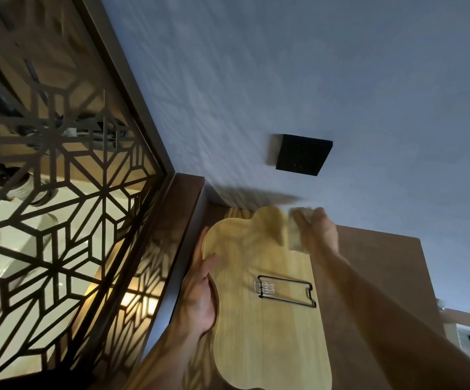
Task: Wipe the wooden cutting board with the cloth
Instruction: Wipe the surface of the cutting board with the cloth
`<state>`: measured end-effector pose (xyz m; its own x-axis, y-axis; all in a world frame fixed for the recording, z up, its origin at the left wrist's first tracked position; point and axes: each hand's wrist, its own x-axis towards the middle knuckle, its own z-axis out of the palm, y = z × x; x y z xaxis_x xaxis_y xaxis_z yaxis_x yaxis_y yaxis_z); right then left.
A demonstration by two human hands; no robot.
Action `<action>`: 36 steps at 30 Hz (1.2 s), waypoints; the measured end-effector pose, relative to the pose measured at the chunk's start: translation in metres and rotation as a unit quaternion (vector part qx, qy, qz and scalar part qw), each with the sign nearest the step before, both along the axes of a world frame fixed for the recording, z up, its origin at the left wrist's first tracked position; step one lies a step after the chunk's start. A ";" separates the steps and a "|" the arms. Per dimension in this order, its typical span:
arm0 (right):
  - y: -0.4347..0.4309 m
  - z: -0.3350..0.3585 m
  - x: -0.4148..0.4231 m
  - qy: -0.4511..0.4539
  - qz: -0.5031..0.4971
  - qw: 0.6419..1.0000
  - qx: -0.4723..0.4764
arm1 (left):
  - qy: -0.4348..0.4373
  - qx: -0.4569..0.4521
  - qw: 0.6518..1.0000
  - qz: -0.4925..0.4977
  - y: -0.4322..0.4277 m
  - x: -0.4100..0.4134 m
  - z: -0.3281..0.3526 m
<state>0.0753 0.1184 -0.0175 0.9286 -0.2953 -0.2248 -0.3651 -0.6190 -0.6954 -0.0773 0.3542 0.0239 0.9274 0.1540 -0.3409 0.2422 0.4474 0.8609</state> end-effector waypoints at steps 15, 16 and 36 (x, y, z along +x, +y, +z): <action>-0.030 -0.040 0.007 0.098 -0.022 0.987 -0.126 | 0.004 0.012 1.000 0.020 0.006 -0.002 -0.010; -0.036 -0.039 0.008 0.100 -0.034 0.983 -0.151 | 0.003 0.006 1.000 0.022 0.005 -0.002 -0.011; -0.038 -0.035 -0.014 0.122 -0.043 0.987 -0.097 | 0.013 -0.011 1.000 0.005 0.003 0.006 0.000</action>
<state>0.0613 0.0807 -0.0529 0.8235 -0.4292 -0.3709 -0.5639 -0.6910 -0.4523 -0.0717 0.3572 0.0236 0.9166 0.1555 -0.3683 0.2596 0.4690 0.8442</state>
